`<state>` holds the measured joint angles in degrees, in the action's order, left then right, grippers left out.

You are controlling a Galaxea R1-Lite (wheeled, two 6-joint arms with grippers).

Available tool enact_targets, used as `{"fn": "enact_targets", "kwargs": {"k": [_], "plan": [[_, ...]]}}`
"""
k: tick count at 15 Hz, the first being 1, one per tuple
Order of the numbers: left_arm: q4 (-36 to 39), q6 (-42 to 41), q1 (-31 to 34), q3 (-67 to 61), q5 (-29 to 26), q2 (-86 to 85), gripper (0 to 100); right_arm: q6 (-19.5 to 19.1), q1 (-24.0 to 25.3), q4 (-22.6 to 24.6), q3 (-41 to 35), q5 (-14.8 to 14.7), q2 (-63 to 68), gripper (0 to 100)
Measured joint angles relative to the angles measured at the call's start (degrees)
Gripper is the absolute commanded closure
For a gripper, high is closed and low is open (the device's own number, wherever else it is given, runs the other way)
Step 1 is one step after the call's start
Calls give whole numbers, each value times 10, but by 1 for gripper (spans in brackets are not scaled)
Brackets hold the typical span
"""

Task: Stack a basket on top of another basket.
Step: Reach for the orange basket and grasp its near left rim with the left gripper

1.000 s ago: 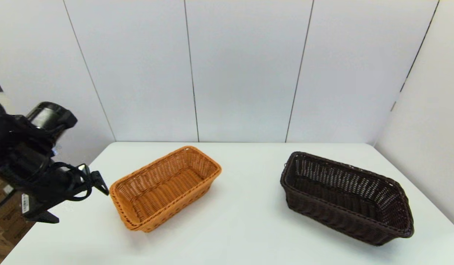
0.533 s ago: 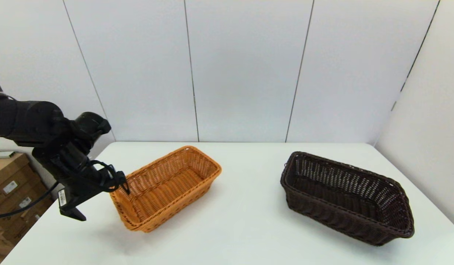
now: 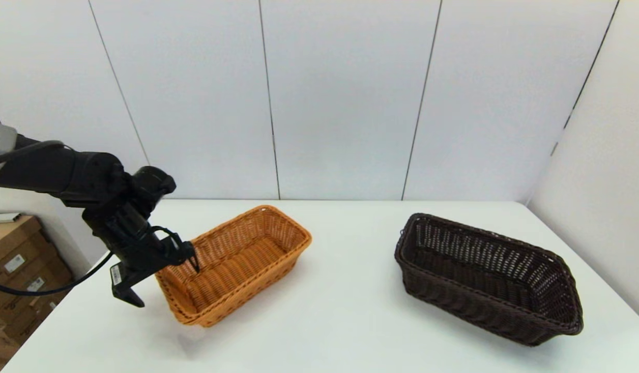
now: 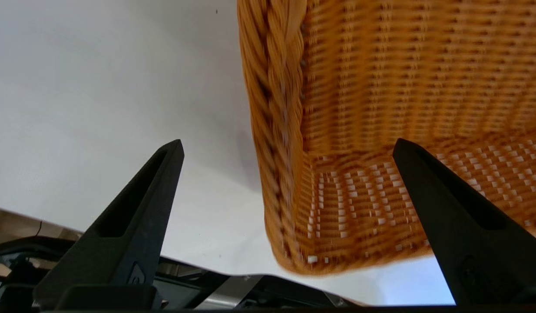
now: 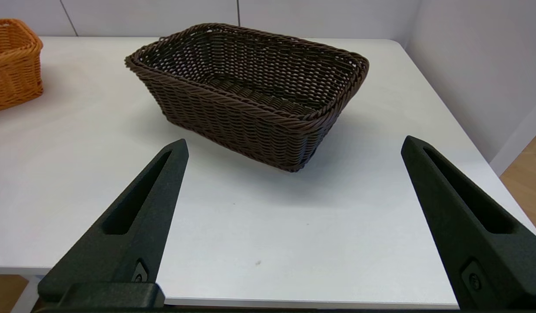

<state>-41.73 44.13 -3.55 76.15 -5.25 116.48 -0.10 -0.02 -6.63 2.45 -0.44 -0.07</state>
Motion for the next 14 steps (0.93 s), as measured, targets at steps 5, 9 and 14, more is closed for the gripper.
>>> {"fn": "enact_targets", "kwargs": {"k": [5,9,14], "plan": [[39,6,0,1,-1,31,0,0,0,0,0,0,0,0],[44,7,-1,0,1,46,0,0,0,0,0,0,0,0],[92,7,-4,-27,2,59,0,0,0,0,0,0,0,0]]}}
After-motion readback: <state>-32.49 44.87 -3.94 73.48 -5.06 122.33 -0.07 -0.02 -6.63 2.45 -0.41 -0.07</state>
